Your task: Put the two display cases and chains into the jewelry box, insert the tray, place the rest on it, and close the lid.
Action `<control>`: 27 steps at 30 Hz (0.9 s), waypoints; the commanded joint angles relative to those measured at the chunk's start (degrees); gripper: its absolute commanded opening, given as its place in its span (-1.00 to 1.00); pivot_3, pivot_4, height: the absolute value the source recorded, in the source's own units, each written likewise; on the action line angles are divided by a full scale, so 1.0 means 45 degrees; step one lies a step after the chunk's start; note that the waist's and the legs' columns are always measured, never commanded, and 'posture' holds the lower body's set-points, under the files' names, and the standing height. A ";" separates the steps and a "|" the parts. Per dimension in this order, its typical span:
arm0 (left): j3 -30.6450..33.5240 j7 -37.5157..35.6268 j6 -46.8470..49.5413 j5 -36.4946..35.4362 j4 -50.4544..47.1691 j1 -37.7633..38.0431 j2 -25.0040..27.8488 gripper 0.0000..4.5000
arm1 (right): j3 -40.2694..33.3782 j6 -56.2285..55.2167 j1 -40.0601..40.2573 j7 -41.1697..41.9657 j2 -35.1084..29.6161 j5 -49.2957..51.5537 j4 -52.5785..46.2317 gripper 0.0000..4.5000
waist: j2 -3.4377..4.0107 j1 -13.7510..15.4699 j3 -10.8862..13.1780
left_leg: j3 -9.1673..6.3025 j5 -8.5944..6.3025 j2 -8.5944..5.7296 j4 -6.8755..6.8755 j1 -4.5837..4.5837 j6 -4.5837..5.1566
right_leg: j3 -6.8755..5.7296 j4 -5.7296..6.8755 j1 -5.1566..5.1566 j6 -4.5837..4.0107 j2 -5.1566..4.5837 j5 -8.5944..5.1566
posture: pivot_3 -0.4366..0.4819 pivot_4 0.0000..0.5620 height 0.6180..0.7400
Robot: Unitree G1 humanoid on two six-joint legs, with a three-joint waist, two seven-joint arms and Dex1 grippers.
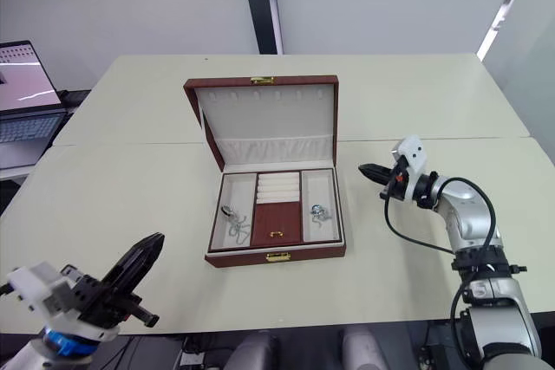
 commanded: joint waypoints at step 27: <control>-0.1410 -0.1027 -0.4757 0.0572 0.0676 0.2921 -0.1152 -0.98 | -0.0816 -0.5726 -0.7074 -0.0353 0.1713 -0.1400 0.9479 -1.00 | -0.0012 -0.0292 0.0037 | 0.0038 -0.0008 0.0011 -0.0002 -0.0001 0.0015 | 0.0032 0.0001 -0.0010 -0.0019 0.0018 -0.0009 | -0.05 -0.47 1.00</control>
